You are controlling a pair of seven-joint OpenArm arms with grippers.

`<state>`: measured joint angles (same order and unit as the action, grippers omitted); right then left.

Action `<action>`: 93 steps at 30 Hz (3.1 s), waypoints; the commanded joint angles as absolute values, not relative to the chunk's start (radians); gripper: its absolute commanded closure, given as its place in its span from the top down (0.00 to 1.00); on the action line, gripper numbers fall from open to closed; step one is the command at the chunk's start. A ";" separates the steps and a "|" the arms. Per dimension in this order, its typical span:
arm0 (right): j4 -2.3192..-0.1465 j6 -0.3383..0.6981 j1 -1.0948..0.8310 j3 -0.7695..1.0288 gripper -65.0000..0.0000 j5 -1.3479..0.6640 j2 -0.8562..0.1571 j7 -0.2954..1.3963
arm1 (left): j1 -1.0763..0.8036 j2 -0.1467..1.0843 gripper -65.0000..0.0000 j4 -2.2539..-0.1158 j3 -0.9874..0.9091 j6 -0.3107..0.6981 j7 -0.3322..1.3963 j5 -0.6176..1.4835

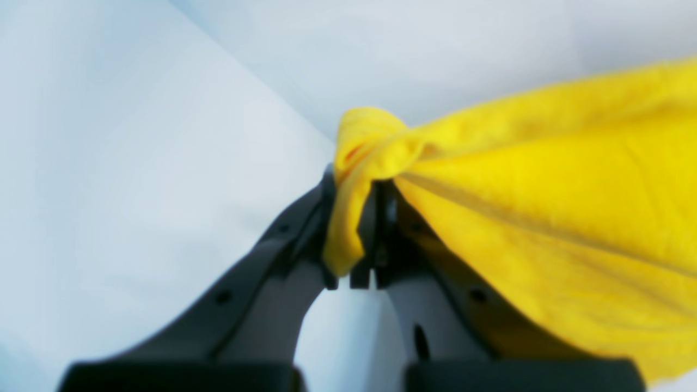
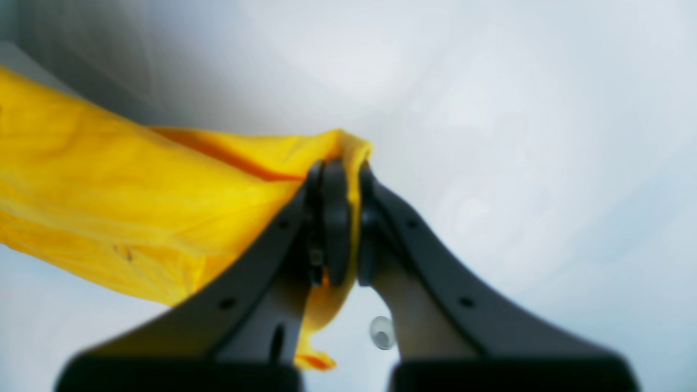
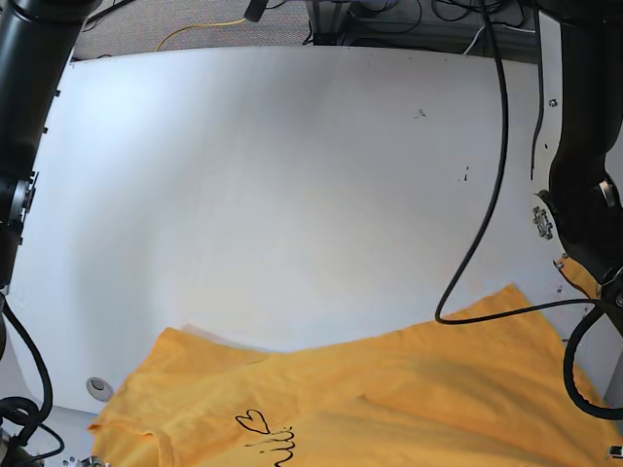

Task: Fold the T-shirt properly
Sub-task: 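Lift the shirt with both grippers and swing it across the table, then lower the shirt flat with both grippers and release, then grasp the shirt edge near the collar with the right gripper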

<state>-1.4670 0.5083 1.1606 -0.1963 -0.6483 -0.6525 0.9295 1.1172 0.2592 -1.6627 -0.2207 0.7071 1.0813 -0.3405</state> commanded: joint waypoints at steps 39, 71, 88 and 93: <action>-1.960 0.544 -0.219 0.394 0.00 -0.659 -0.443 0.924 | -0.122 0.225 0.00 -2.015 -0.498 0.698 1.093 -0.280; -1.982 0.544 -0.460 0.532 0.63 -0.897 -0.351 0.926 | -0.406 0.216 0.00 -1.977 -0.527 0.698 0.944 -0.283; -1.747 0.544 -0.119 0.191 0.63 -0.608 -0.288 0.920 | -0.418 0.231 0.00 -1.977 -0.518 0.698 0.943 -0.282; -1.724 0.544 -0.093 0.170 0.63 -0.526 -0.268 0.917 | -0.421 0.234 0.00 -1.975 -0.510 0.698 0.943 -0.282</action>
<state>-1.7092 0.5392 -0.1005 0.1616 -0.5381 -0.2565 0.9260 -0.4183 0.2218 -1.9610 -0.5056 0.7048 0.9482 -0.2733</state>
